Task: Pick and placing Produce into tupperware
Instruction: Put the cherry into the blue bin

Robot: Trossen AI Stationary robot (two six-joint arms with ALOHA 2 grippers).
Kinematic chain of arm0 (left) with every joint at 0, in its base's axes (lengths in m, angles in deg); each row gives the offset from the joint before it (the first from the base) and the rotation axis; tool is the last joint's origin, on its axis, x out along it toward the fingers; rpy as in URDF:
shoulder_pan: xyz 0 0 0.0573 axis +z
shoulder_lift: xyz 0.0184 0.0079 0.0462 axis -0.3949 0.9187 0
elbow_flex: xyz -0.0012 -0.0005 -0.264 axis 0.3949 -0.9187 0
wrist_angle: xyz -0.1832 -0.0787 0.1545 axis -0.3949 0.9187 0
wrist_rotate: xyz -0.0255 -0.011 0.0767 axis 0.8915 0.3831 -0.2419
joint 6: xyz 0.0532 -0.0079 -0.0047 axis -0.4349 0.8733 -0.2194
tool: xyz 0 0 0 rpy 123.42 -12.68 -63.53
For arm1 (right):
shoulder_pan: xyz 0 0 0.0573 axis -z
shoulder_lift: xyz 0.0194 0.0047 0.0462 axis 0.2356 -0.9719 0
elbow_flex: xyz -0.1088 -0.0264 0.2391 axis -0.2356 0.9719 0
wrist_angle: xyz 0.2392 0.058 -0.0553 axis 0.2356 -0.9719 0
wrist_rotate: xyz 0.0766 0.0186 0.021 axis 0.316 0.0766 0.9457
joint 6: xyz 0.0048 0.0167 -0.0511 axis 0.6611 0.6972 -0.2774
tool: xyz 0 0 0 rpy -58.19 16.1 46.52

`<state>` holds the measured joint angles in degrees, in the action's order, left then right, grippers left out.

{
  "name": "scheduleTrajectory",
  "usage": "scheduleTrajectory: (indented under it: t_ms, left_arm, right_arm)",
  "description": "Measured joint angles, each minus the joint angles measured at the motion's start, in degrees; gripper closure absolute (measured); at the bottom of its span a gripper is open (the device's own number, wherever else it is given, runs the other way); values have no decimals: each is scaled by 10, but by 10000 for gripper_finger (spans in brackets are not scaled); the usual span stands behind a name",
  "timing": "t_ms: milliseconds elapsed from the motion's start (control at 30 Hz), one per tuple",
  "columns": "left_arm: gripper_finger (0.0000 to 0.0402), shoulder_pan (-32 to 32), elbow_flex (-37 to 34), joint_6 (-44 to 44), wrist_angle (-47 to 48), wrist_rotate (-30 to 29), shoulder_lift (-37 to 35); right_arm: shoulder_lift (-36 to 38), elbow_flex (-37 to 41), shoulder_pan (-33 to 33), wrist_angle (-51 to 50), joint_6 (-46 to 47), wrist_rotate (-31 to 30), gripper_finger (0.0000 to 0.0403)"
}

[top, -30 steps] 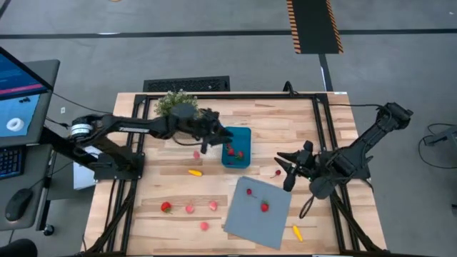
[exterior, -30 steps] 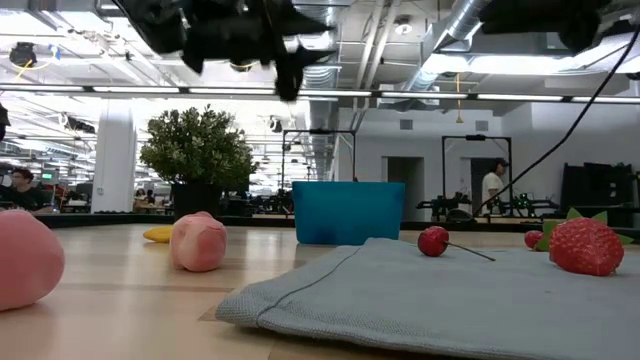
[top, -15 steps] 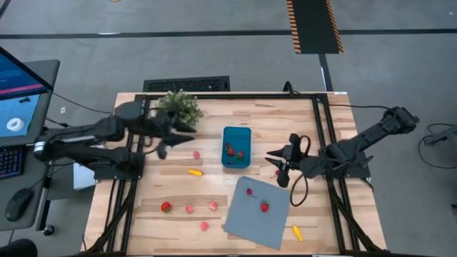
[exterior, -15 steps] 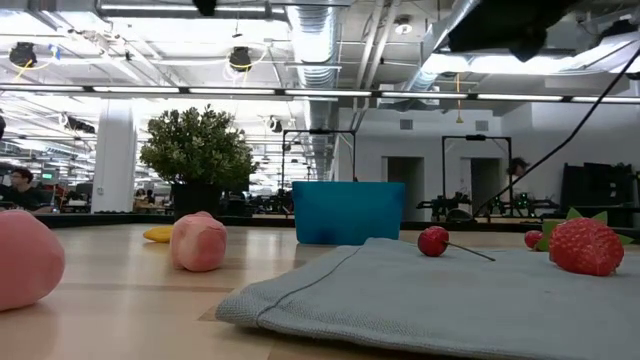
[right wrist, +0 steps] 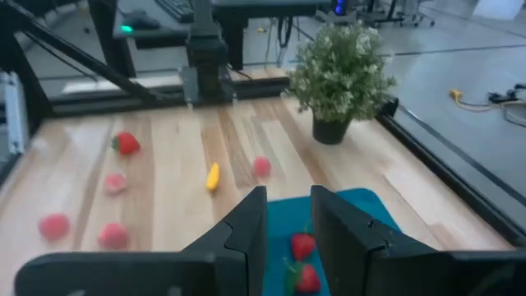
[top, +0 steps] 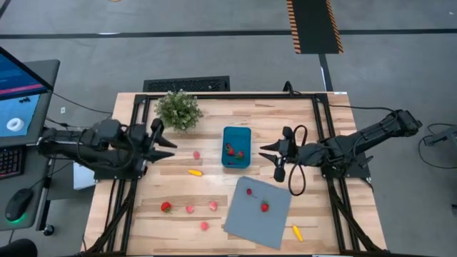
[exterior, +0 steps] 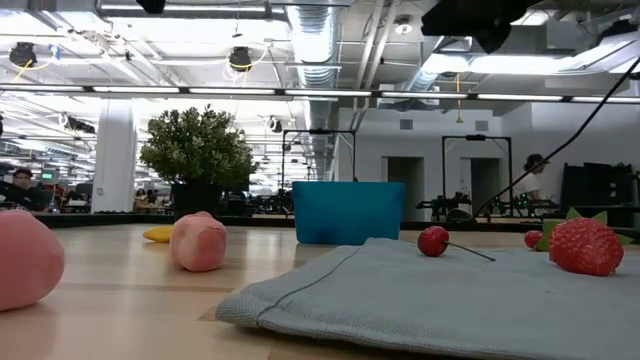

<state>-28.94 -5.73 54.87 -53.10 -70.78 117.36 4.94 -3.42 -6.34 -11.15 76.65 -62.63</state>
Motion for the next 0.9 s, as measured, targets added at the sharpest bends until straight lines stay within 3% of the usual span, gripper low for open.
scheduleTrajectory:
  t_ms: [133,367,500,700,900]
  left_arm:
    - [287,-34,-73,-8,-105,-15,-41]
    - [288,-68,-163,-9,-146,-92,-78]
    - [288,-79,-180,6,-171,-95,-78]
    - [288,-97,-217,1,-209,-97,-78]
    - [288,-97,-232,-3,-224,-112,-78]
  right_arm:
    - [-4,0,0,-3,35,16,285]
    - [-55,0,-9,-21,52,24,285]
    - [-95,0,-8,-34,68,30,285]
    - [-179,0,2,-90,116,110,285]
    - [-226,-6,-3,-126,69,126,285]
